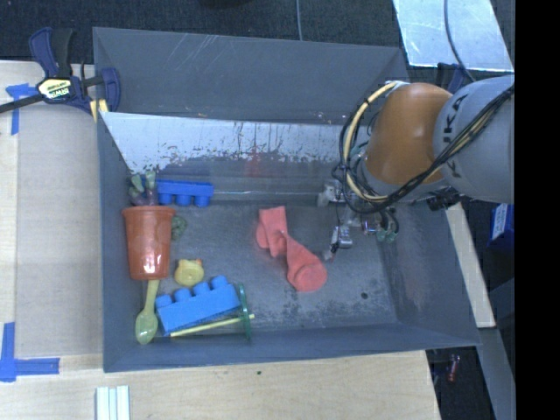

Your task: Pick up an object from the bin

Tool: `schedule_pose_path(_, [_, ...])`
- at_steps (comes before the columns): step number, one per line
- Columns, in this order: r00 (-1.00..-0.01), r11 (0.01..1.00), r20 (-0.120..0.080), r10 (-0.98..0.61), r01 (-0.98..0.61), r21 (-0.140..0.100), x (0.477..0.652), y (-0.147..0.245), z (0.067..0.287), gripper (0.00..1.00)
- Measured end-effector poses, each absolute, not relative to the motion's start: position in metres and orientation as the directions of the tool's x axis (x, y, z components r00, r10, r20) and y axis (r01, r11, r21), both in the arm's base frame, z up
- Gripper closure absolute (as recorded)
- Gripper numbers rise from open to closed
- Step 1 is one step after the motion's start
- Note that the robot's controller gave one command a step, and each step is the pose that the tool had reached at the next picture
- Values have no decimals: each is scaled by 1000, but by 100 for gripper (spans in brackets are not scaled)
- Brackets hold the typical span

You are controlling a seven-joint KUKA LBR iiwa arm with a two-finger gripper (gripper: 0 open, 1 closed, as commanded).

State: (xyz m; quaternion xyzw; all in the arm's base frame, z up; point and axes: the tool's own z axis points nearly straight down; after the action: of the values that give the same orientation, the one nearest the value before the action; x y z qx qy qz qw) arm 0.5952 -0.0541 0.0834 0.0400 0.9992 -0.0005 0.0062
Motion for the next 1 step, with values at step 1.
schedule_pose_path(1, [-999,999,-7,48,48,-3,623,-54,70,0])
